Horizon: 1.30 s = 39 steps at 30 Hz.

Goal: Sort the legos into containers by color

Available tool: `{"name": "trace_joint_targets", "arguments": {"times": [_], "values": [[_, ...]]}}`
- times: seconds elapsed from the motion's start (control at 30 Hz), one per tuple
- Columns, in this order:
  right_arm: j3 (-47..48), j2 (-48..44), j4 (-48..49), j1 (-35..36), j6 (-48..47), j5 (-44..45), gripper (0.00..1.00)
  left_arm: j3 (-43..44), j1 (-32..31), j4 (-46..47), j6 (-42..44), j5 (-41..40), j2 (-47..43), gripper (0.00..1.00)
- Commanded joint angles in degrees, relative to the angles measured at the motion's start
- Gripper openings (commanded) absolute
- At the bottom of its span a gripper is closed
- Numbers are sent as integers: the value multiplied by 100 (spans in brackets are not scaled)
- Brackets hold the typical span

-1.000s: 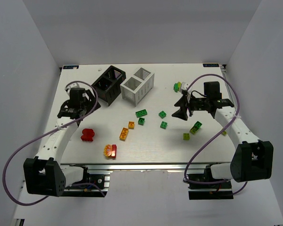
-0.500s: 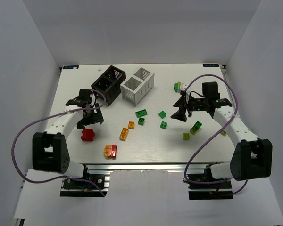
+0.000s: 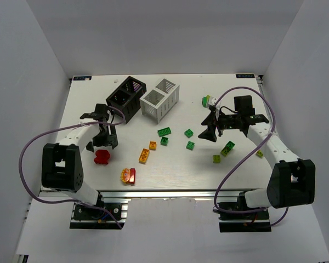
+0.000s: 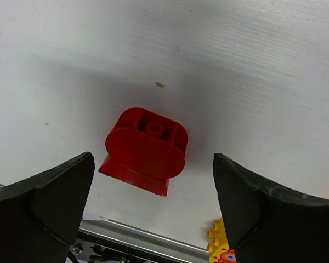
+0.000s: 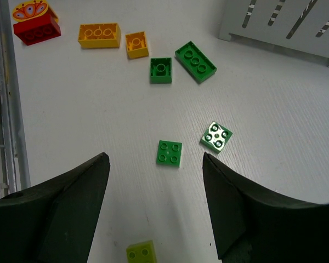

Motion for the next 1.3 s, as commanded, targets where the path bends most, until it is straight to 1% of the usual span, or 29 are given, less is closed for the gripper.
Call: {"name": "trace_joint_targets", "arguments": {"times": [0.0, 0.3, 0.57, 0.83, 1.1, 1.17, 1.27], "values": [[80, 42, -64, 24, 15, -111, 74, -84, -29, 76, 34, -209, 17, 98], [45, 34, -47, 24, 32, -85, 74, -295, -29, 313, 16, -165, 193, 98], [-8, 16, -47, 24, 32, -85, 74, -304, -29, 428, 34, -147, 351, 98], [-34, -1, -56, 33, 23, -67, 74, -357, -29, 516, 34, -60, 536, 92], [-61, -10, -56, 33, 23, -58, 74, -392, -29, 498, 8, 72, 606, 81], [-61, -10, -47, 24, 15, -58, 74, -401, -29, 481, -10, 125, 598, 81], [-70, -10, -56, 24, 15, -50, 74, -427, -29, 428, -36, 274, 527, 84]]}}
